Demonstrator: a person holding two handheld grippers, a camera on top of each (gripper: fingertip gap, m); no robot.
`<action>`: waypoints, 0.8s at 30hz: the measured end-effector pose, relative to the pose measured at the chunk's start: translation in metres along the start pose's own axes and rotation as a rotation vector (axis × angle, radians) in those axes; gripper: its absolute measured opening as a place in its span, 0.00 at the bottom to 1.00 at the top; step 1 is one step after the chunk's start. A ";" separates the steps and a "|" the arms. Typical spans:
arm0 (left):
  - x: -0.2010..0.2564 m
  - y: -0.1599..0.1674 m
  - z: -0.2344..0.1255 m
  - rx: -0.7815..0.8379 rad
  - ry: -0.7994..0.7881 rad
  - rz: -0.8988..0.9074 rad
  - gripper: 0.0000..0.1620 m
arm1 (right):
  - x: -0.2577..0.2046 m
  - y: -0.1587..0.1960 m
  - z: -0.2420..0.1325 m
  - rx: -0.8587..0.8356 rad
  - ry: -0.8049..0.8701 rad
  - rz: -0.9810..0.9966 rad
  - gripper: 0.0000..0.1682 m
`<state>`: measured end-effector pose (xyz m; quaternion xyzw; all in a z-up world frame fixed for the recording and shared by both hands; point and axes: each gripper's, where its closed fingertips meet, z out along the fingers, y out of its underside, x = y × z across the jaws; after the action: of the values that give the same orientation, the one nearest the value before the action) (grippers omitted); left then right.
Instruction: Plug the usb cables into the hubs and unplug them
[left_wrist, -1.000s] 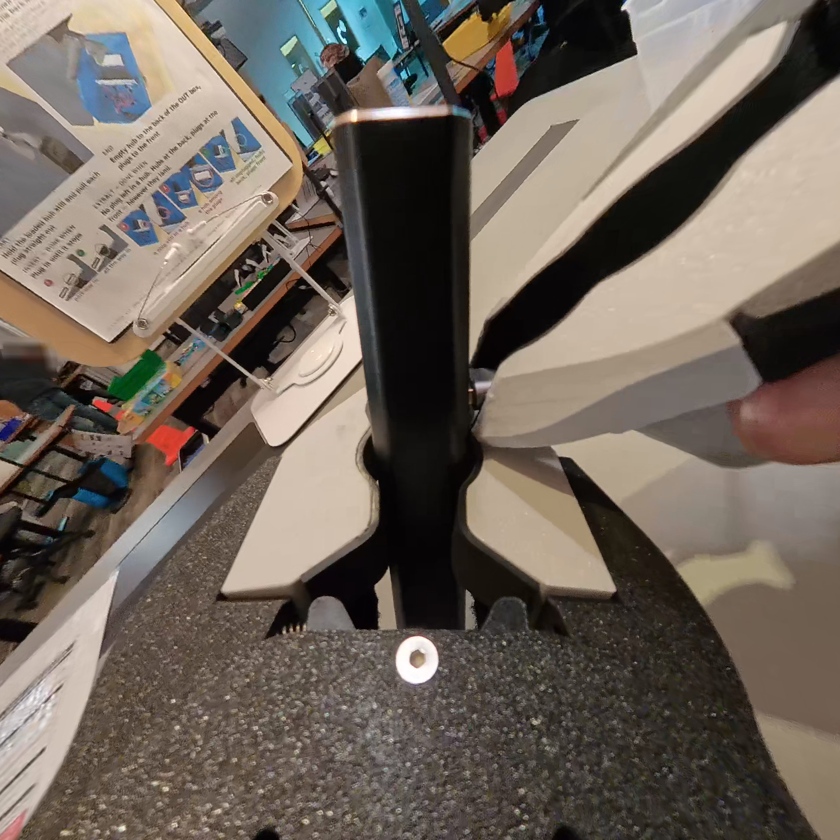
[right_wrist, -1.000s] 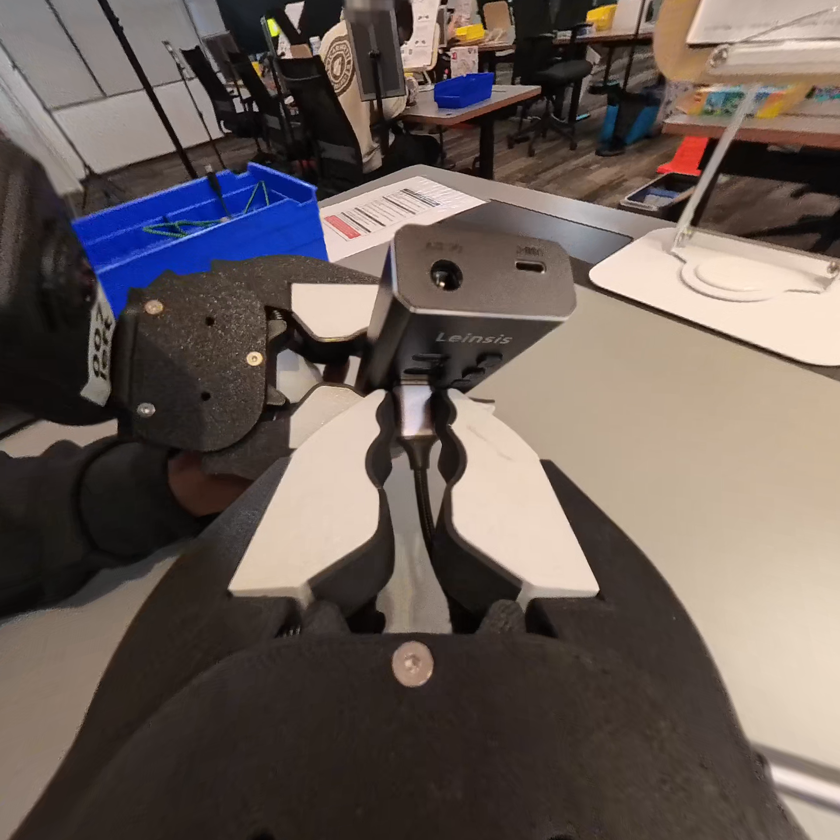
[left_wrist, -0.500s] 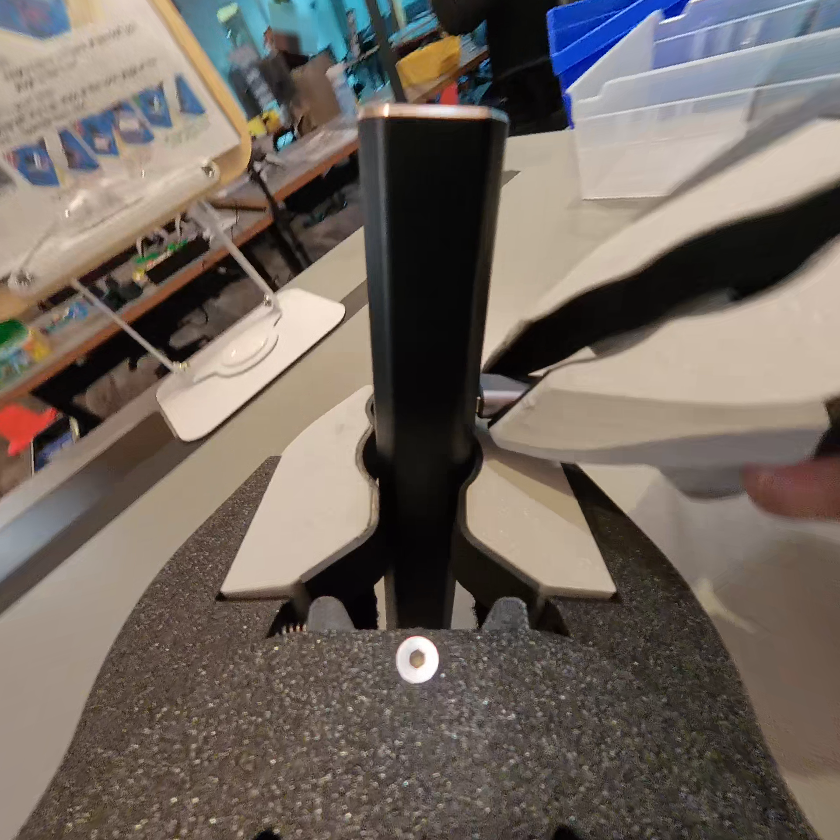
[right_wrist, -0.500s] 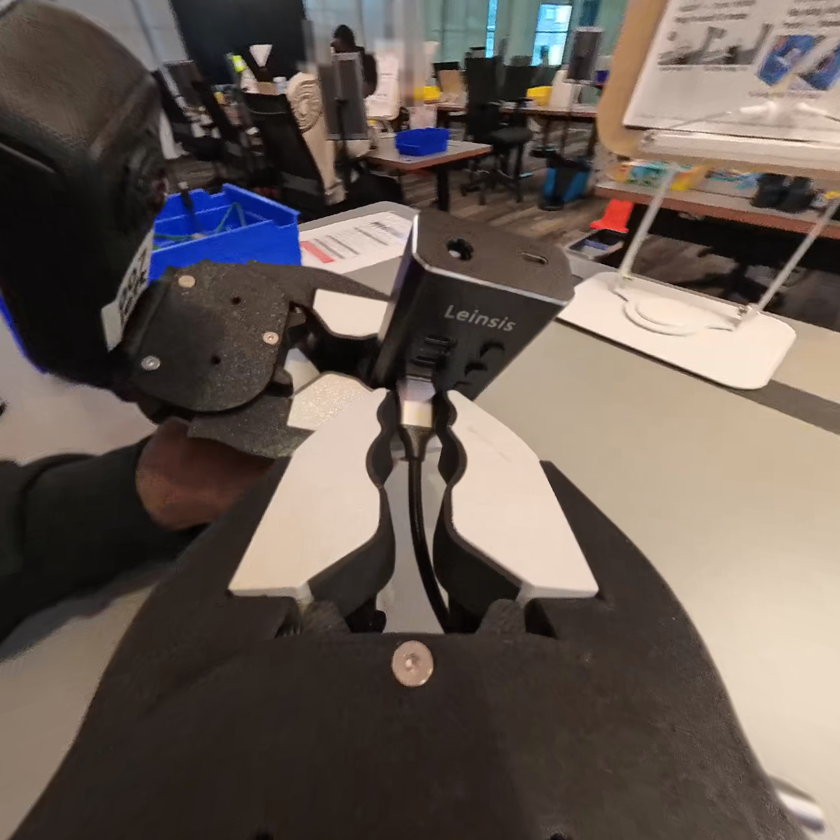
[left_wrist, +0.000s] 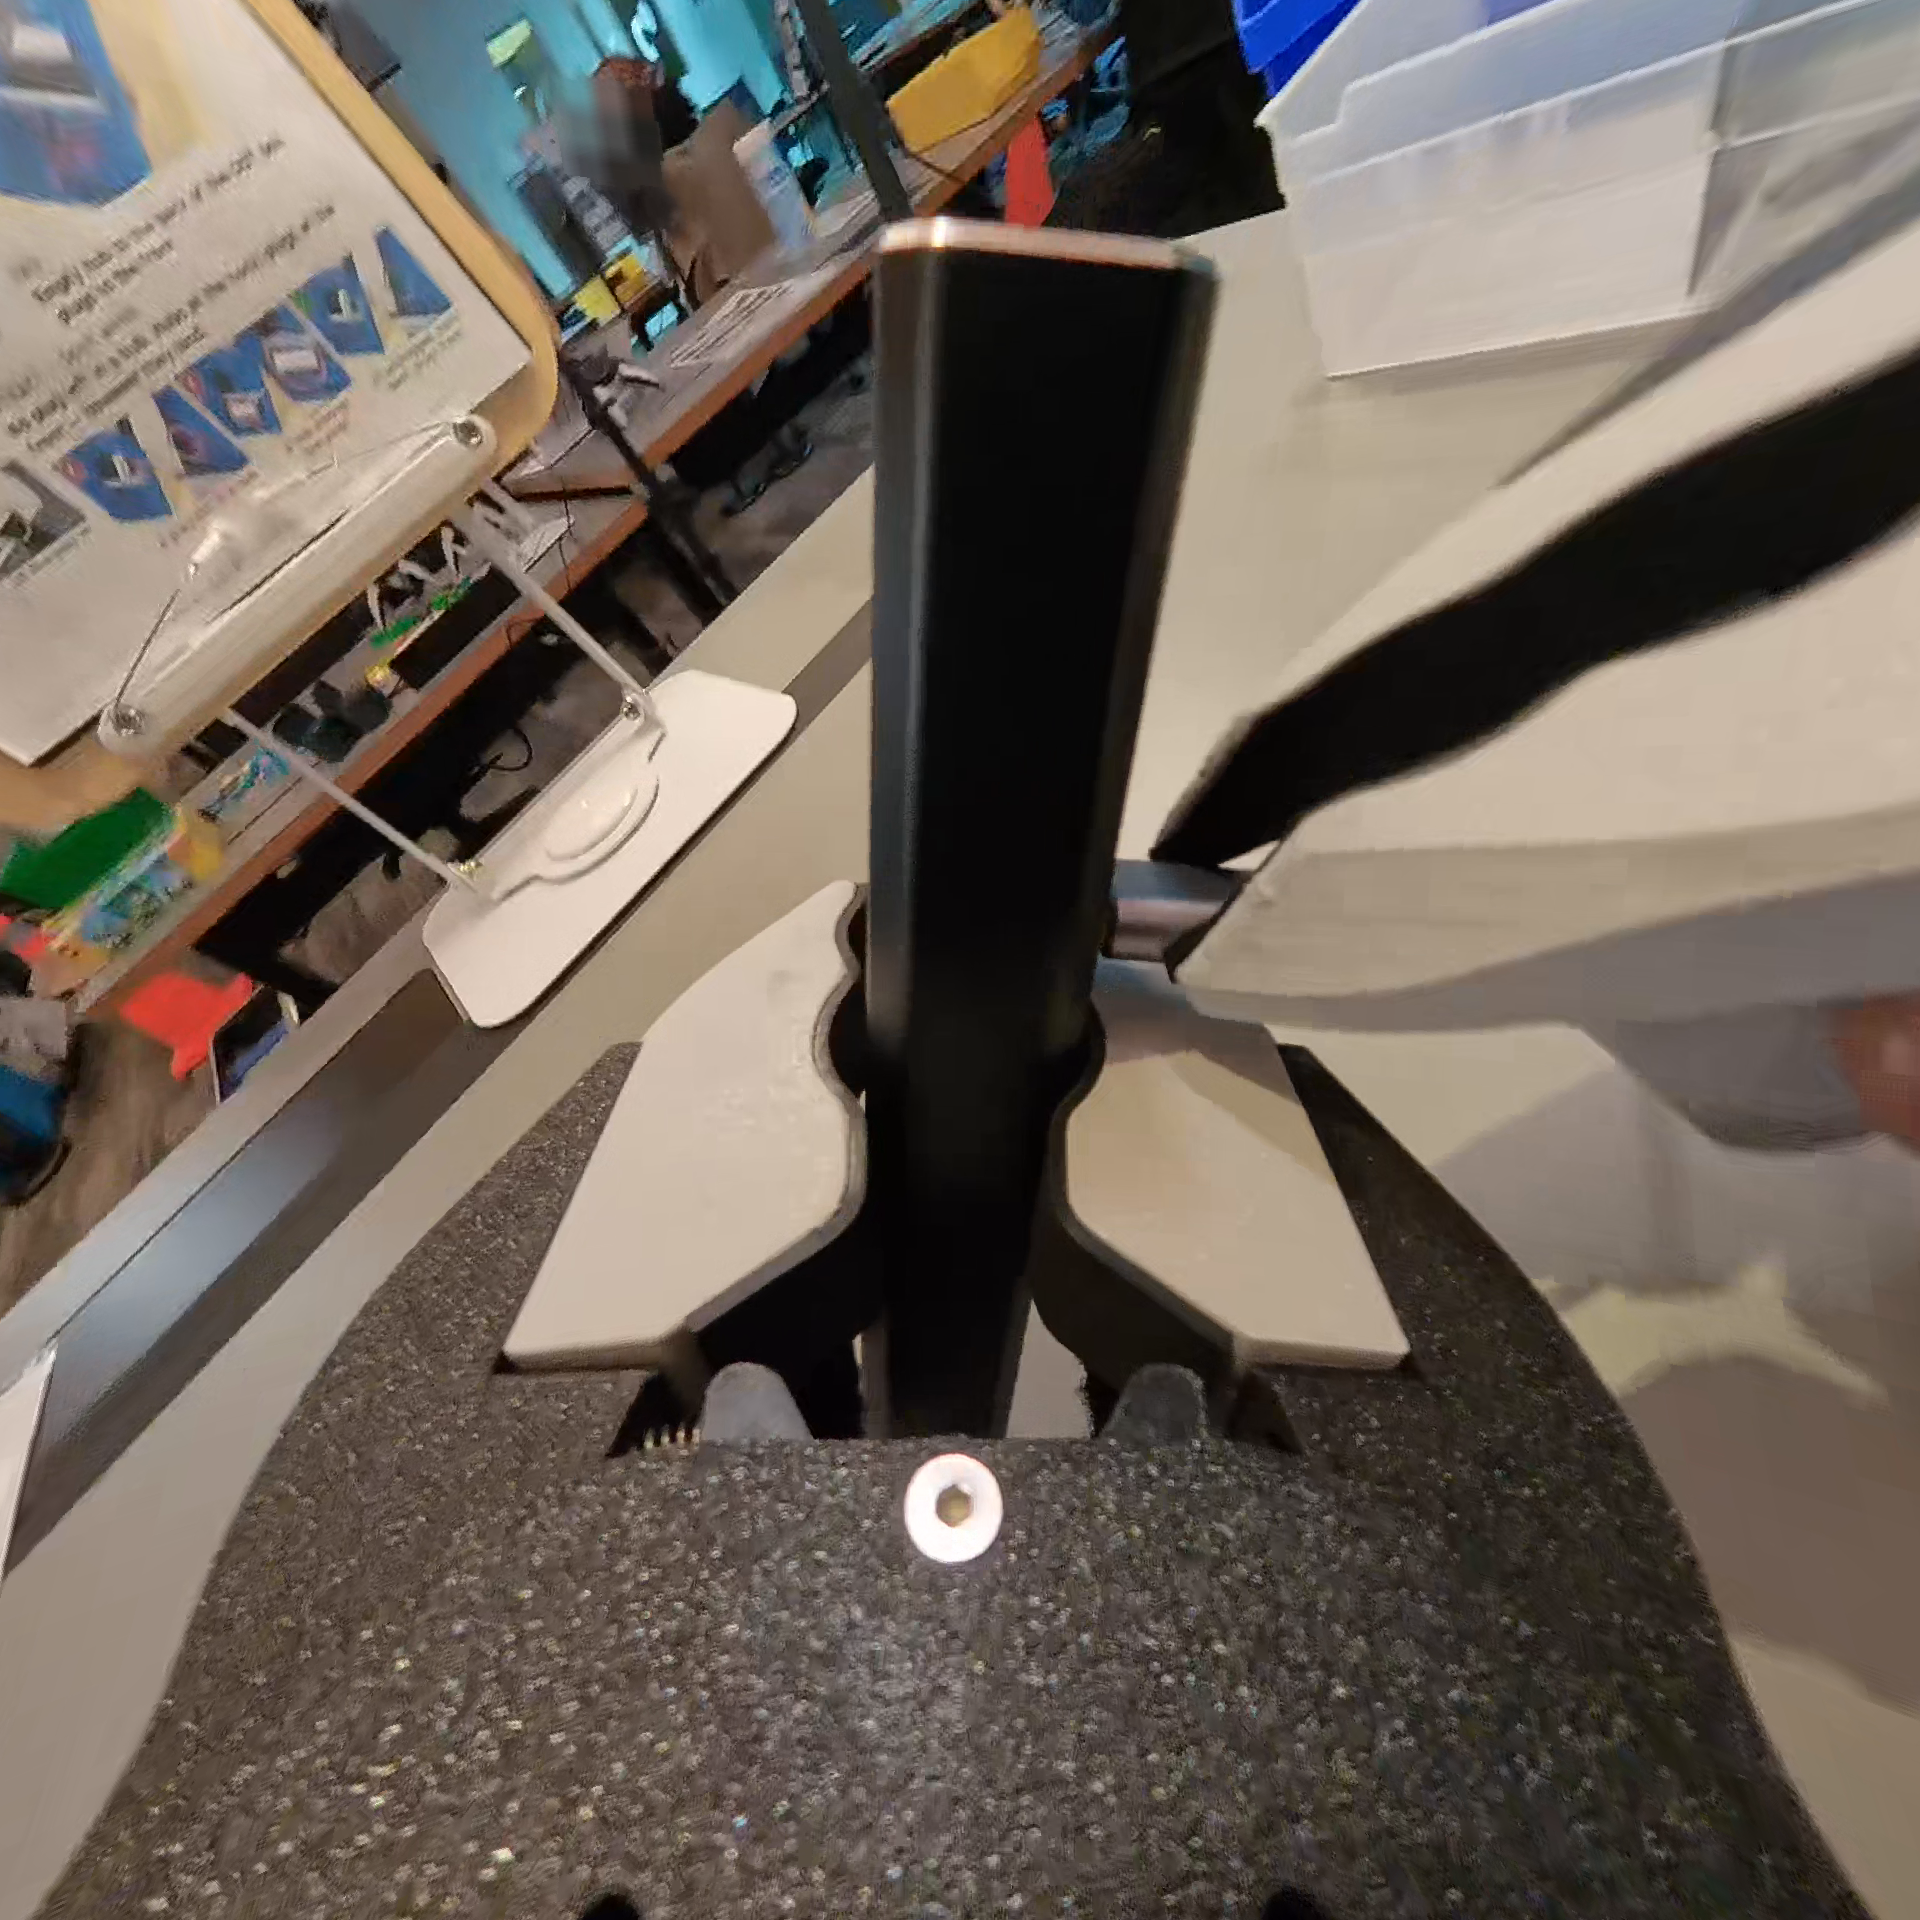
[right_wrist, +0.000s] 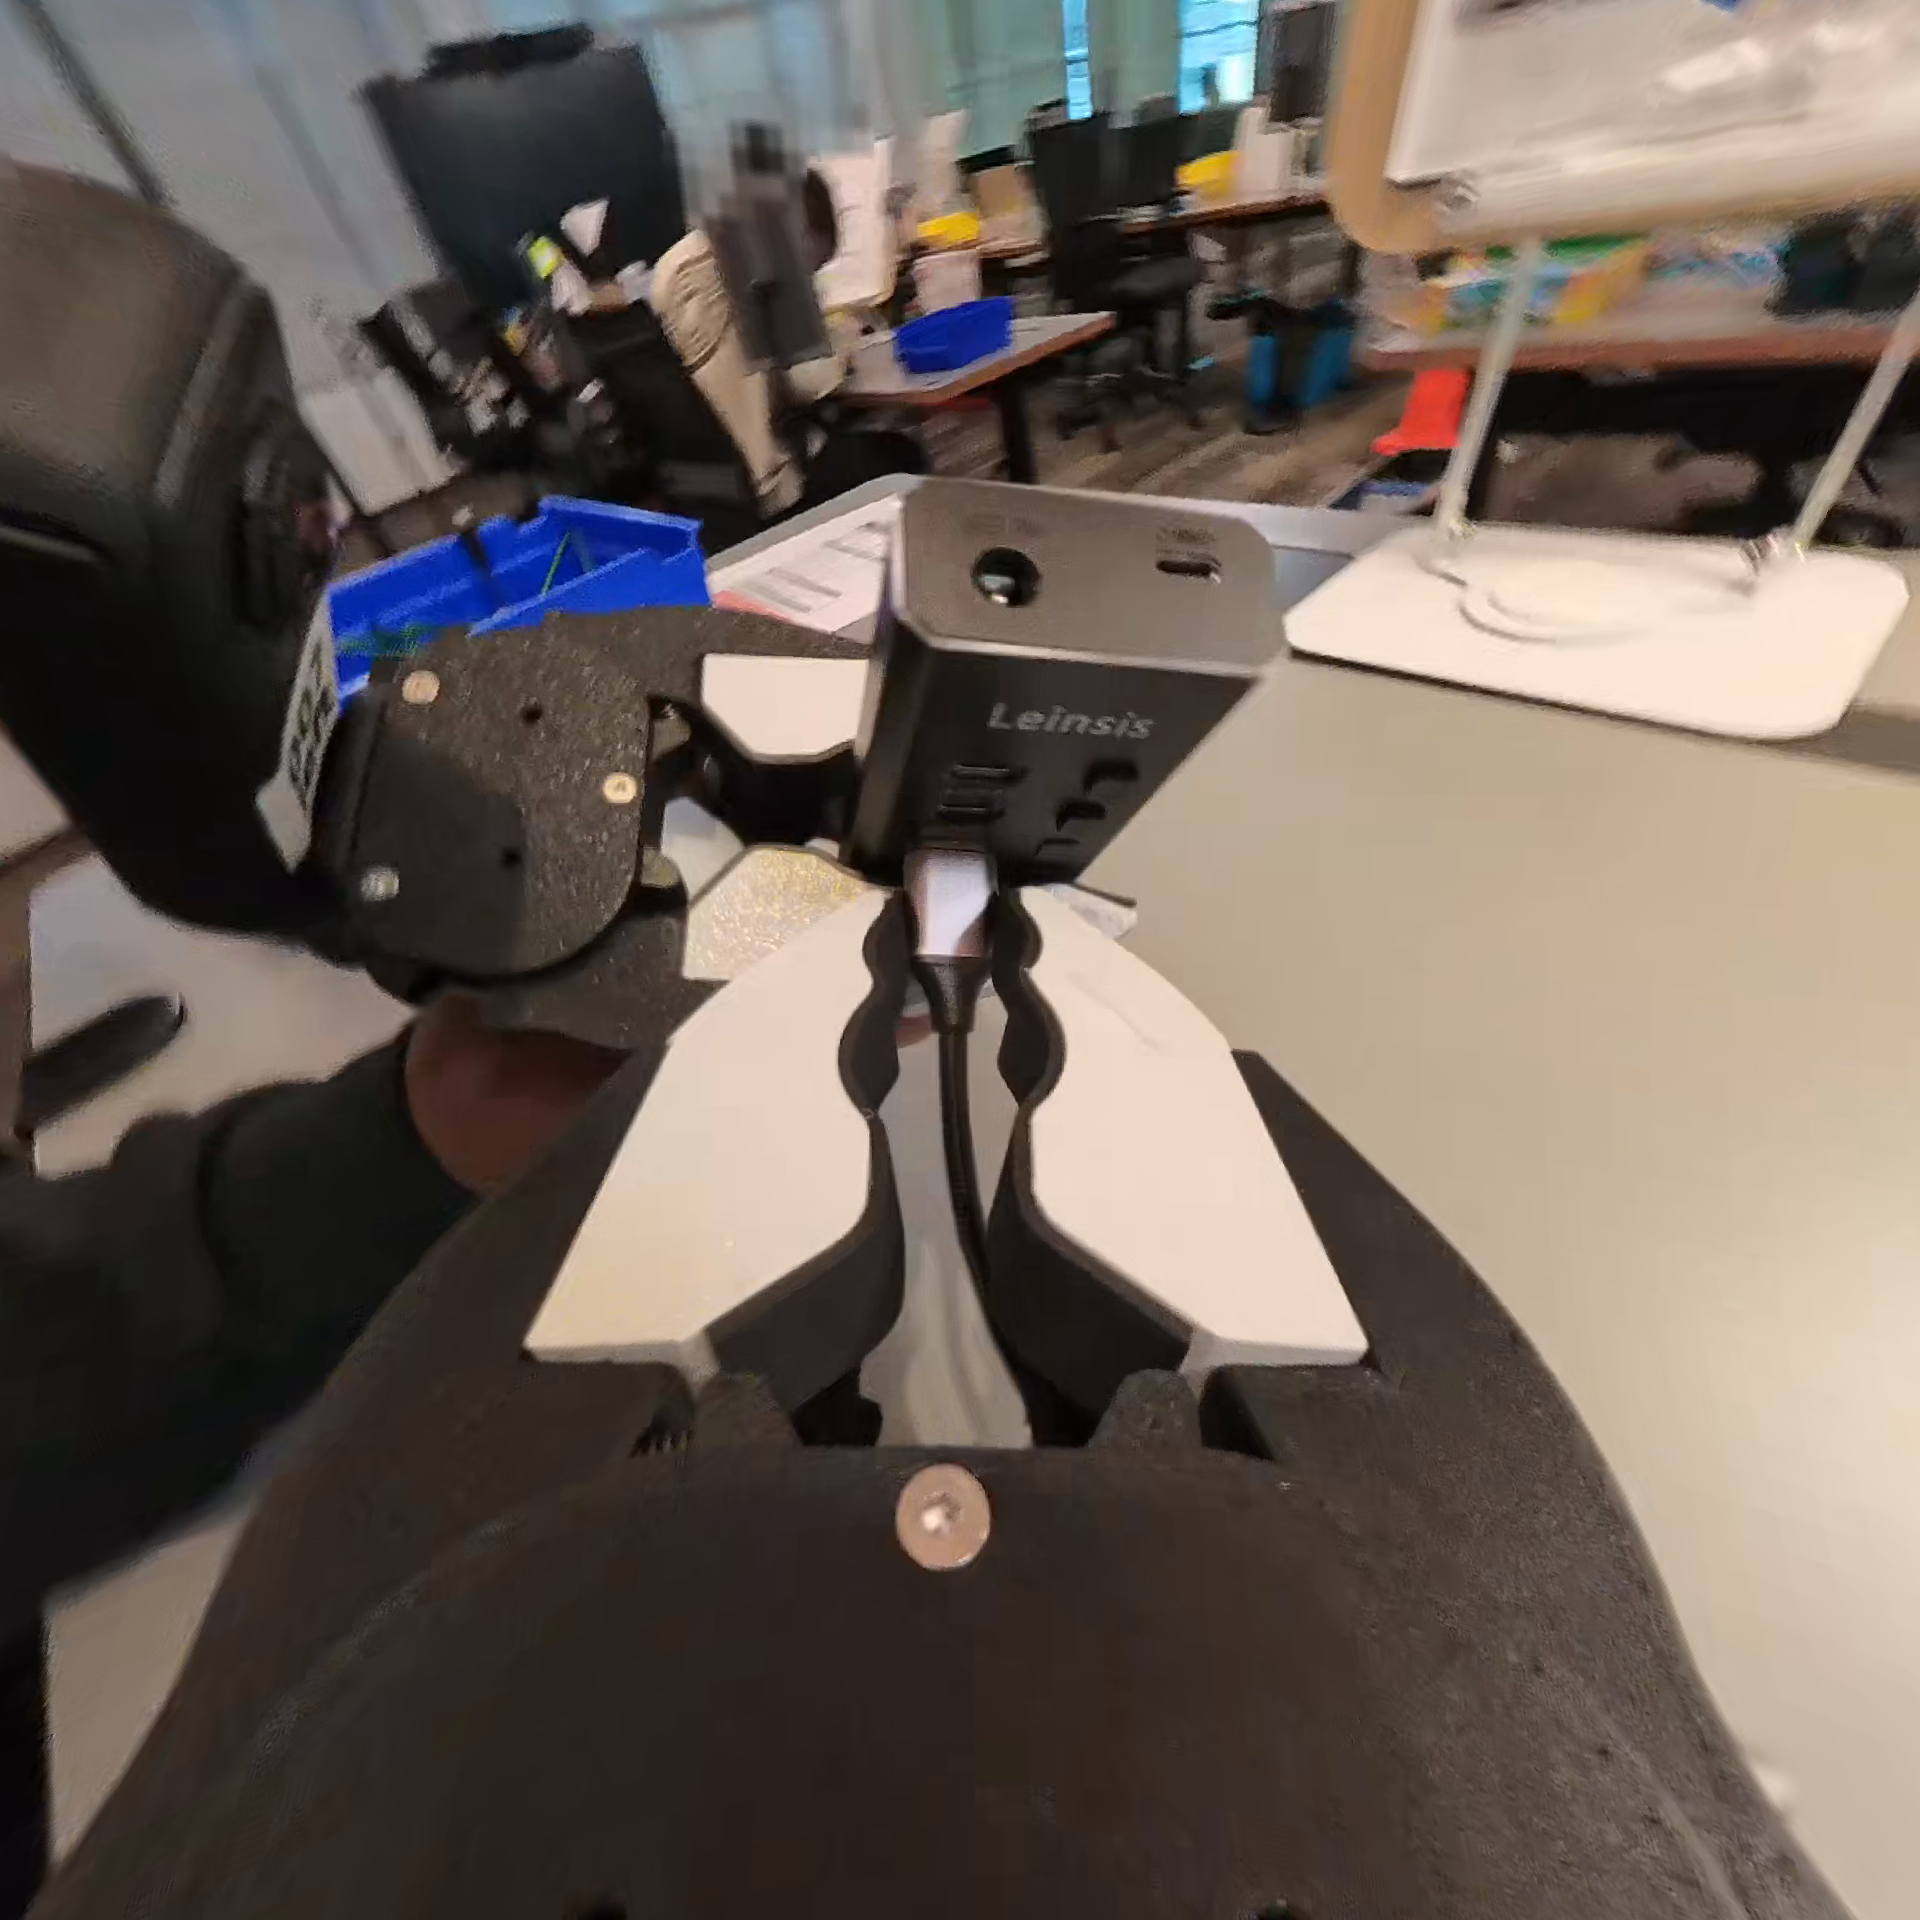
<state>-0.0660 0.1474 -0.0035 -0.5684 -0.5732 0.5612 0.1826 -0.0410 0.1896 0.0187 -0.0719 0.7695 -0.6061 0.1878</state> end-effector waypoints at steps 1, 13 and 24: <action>-0.001 0.001 0.000 -0.003 -0.012 -0.002 0.19 | -0.001 0.001 0.000 0.009 0.027 0.027 0.09; 0.003 -0.008 -0.009 0.036 -0.005 0.086 0.19 | -0.004 0.000 -0.009 0.015 -0.021 -0.060 0.09; -0.070 0.009 -0.038 0.091 -0.095 -0.144 0.18 | -0.008 0.005 -0.020 0.032 -0.031 -0.105 0.00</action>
<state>-0.0099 0.1014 0.0307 -0.4894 -0.5945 0.5986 0.2208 -0.0411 0.2120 0.0191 -0.1185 0.7519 -0.6262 0.1689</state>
